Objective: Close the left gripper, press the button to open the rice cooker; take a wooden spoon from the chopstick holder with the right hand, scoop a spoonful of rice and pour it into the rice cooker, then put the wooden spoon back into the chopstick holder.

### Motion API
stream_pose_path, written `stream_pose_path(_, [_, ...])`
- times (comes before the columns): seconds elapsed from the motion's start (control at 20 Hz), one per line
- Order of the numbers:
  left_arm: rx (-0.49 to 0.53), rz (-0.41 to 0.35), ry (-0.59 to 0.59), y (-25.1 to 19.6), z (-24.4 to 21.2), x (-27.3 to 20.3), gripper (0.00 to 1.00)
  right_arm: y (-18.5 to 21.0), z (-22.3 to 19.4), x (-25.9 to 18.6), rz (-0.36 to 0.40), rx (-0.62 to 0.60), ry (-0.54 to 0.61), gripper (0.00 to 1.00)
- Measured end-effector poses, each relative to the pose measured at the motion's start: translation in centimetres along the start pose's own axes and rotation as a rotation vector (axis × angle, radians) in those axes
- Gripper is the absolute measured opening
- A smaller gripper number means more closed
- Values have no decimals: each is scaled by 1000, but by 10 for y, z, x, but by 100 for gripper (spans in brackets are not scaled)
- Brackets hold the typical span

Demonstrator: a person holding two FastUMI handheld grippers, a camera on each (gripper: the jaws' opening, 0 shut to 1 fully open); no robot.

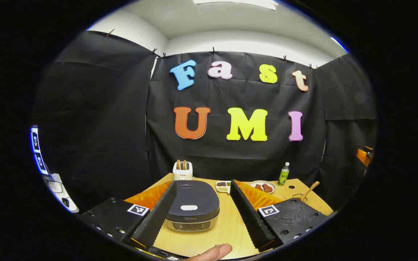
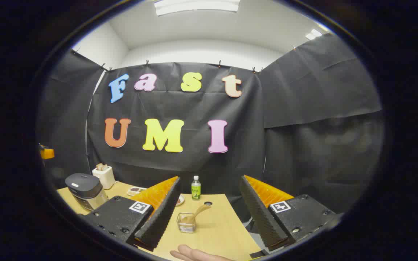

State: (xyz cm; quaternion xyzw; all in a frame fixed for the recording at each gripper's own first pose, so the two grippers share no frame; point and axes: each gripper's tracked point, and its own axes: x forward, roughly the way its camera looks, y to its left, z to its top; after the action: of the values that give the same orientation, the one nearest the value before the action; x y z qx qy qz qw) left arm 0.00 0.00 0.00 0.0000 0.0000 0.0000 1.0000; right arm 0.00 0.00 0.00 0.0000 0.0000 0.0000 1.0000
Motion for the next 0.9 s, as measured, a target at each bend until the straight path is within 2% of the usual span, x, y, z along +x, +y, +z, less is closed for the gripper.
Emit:
stream_pose_path(0.05, [-1, -1, 0, -1, 0, 2, 83, -1, 1, -1, -1, 2, -2, 100])
stream_pose_path(0.1, [-1, -1, -4, -1, -1, 2, 94, -2, 2, -2, 1, 5, -2, 100])
stream_pose_path(0.5, [10, 15, -34, 13, -2, 15, 94, -6, 12, -7, 19, 32, -35, 100])
stream_pose_path(0.75, [7, 23, 0, 17, -17, 25, 94, -3, 4, -4, 22, 50, -32, 100])
stream_pose_path(0.9, [28, 57, 14, 27, -27, 30, 94, 0, -3, 0, 27, 60, -17, 100])
